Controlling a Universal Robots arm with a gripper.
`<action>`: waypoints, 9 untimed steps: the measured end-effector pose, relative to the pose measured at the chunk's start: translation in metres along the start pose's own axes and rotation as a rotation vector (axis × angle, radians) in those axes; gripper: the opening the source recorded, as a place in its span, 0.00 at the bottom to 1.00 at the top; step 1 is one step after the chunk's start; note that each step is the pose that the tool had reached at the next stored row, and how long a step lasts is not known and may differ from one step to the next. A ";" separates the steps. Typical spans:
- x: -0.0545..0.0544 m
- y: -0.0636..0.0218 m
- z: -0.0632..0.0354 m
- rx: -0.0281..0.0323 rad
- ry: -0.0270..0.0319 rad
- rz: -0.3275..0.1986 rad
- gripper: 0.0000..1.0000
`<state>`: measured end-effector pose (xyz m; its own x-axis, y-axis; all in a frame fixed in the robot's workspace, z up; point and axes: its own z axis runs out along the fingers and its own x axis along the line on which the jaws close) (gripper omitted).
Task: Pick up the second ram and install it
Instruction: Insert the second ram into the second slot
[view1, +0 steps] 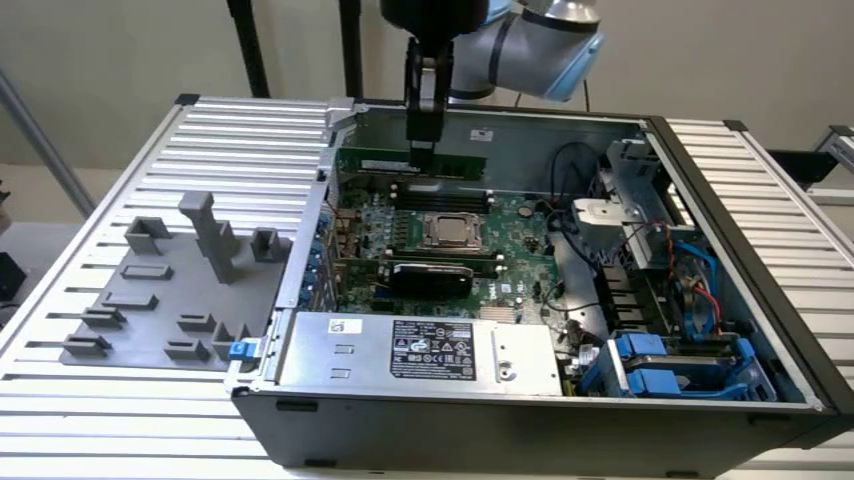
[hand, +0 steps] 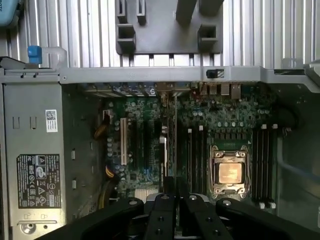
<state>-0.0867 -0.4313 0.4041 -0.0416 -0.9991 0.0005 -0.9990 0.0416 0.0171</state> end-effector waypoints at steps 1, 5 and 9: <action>-0.003 -0.0024 0.0019 0.0000 0.0001 0.000 0.00; -0.016 -0.0112 0.0089 0.0000 0.0001 0.000 0.00; -0.028 -0.0190 0.0161 0.0000 0.0000 0.000 0.00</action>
<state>-0.0668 -0.4036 0.3877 -0.0417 -0.9991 0.0005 -0.9990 0.0417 0.0171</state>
